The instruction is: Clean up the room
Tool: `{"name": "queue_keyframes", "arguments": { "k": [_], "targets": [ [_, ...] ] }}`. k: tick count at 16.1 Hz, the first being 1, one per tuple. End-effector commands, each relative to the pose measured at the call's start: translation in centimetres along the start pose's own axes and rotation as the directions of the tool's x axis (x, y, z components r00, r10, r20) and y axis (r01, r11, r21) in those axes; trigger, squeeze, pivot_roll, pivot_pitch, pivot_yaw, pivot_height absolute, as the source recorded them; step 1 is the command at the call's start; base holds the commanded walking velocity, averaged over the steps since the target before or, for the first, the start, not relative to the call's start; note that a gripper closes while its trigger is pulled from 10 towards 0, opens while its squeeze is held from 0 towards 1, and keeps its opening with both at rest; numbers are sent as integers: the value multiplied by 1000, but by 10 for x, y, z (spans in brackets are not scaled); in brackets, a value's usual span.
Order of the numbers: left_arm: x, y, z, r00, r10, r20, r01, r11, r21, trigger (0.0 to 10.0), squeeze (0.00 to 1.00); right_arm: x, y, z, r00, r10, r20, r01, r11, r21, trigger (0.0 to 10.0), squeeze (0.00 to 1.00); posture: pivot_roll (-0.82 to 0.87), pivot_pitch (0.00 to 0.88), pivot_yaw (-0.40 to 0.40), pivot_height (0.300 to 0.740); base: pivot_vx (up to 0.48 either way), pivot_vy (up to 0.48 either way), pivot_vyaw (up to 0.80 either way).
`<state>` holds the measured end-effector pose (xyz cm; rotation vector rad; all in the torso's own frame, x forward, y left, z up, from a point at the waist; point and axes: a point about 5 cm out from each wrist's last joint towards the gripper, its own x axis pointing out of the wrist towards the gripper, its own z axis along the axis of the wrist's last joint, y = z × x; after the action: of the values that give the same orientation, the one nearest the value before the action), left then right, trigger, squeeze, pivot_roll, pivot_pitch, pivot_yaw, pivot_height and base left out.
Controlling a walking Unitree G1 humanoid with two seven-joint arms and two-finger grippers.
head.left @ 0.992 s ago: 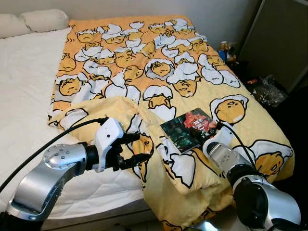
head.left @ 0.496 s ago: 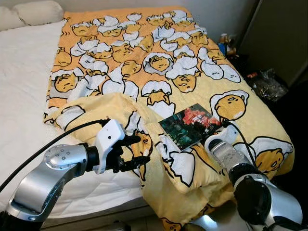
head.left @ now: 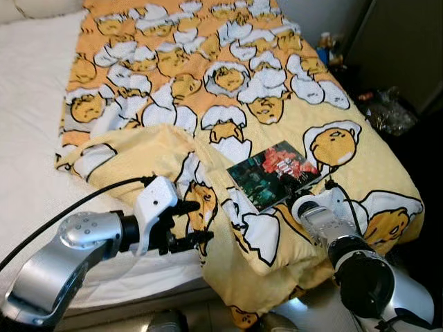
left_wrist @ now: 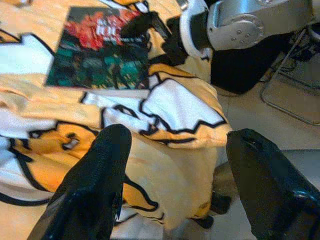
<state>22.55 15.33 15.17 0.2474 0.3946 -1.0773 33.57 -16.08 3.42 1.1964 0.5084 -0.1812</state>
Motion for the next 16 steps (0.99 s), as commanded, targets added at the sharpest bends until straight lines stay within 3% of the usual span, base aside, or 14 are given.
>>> {"name": "queue_keyframes", "arguments": {
  "k": [1, 3, 4, 5, 9, 13, 14, 15, 16],
  "targets": [
    [-4, -2, 1, 1000, -5, -9, 5, 1000, 5, 10000, 137, -1, -7, -13, 999, -14, -43, 15, 1000, 25, 10000, 1000, 143, 226, -11, 740, 0, 0, 0],
    [-6, -2, 0, 1000, 7, -13, -7, 1000, 2, 10000, 133, 3, 14, -10, 993, 114, -19, -112, 990, 89, 10000, 1000, 140, 223, -14, 740, 0, 0, 0],
    [-6, 0, 1, 1000, 20, -8, -20, 1000, 3, 10000, 133, 5, 32, -6, 978, 208, -1, -207, 972, 115, 10000, 0, 137, 212, -20, 740, 0, 0, 0],
    [-5, 0, 2, 1000, 25, -1, -25, 1000, 6, 10000, 133, 5, 43, -2, 965, 262, 8, -261, 958, 116, 10000, 0, 136, 207, -22, 740, 0, 0, 0],
    [-1, 0, 5, 1000, 27, 12, -28, 1000, 7, 10000, 137, 6, 62, 4, 942, 336, 17, -336, 938, 87, 10000, 0, 123, 194, -30, 740, 0, 0, 0],
    [-1, -1, 4, 1000, 25, 9, -25, 1000, 9, 10000, 133, 7, 58, 0, 956, 294, -5, -294, 954, 52, 10000, 0, 133, 212, -27, 740, 0, 0, 0],
    [-2, -2, 4, 1000, 22, 5, -22, 1000, 7, 10000, 133, 7, 56, -3, 960, 280, -7, -279, 958, 61, 7647, 0, 143, 222, -25, 740, 0, 0, 0],
    [-4, -3, 4, 1000, 22, -1, -22, 1000, 7, 10000, 137, 8, 55, -8, 965, 263, -19, -261, 963, 63, 3412, 0, 153, 236, -24, 740, 0, 0, 0],
    [-4, -3, 3, 1000, 22, -3, -22, 1000, 7, 10000, 137, 8, 55, -10, 966, 259, -24, -257, 964, 62, 3412, 0, 153, 236, -24, 740, 0, 0, 0]
  ]
}}
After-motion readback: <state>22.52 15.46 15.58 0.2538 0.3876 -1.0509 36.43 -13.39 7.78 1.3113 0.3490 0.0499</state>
